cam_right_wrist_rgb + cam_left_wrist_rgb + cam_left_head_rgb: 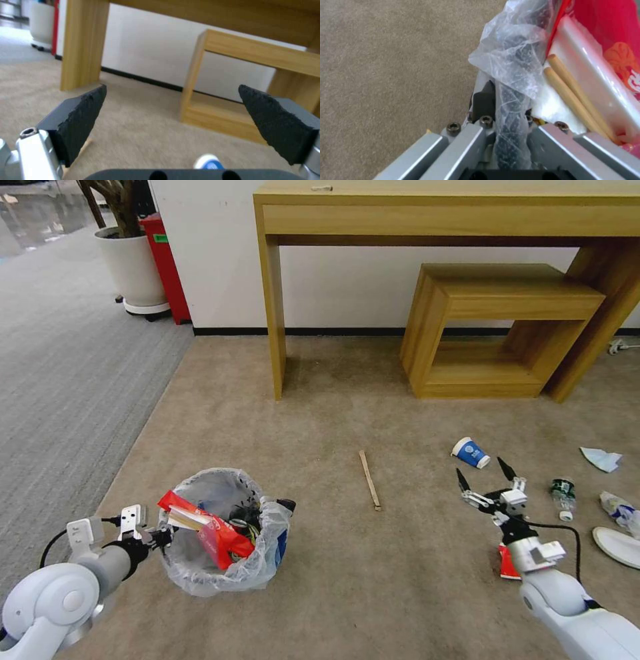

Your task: Pick up the trash bin and place the garbage on the floor into it.

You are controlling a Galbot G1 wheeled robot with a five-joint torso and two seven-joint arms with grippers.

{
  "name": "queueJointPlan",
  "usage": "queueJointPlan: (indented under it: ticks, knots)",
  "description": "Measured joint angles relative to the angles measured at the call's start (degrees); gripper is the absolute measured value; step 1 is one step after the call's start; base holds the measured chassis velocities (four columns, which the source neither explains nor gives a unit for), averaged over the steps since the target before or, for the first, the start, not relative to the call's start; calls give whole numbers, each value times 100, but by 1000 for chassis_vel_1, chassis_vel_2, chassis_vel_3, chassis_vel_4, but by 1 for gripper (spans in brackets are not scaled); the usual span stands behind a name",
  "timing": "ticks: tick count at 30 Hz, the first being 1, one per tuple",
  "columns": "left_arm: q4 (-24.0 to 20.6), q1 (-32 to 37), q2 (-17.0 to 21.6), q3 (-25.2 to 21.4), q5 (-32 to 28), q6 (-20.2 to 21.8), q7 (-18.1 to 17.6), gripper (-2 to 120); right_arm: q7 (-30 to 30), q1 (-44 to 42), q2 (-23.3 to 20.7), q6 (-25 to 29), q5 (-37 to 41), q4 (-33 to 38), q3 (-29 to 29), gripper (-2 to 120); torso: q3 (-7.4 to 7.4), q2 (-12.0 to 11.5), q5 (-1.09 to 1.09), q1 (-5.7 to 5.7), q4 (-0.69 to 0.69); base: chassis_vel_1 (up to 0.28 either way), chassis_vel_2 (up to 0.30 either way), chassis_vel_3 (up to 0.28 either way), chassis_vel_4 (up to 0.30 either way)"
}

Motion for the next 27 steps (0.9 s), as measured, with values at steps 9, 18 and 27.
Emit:
queueJointPlan:
  ticks: [9, 18, 27]
  knots:
    - [62, -60, -3, 52, 23, -8, 39, 0, -54, -410, 36, 201, -89, -272, 332, 100, 0, 0, 0, 0, -1, 0, 0, 0, 0]
    - [95, -84, 3, 66, 27, -16, 57, 0, -101, -566, 125, 339, -207, -402, 445, 100, 0, 0, 0, 0, -1, 0, 0, 0, 0]
    - [105, -75, -22, 62, 41, -27, 82, 0, -102, -475, 222, 343, -291, -427, 413, 100, 0, 0, 0, 0, 0, 0, 0, 0, 0]
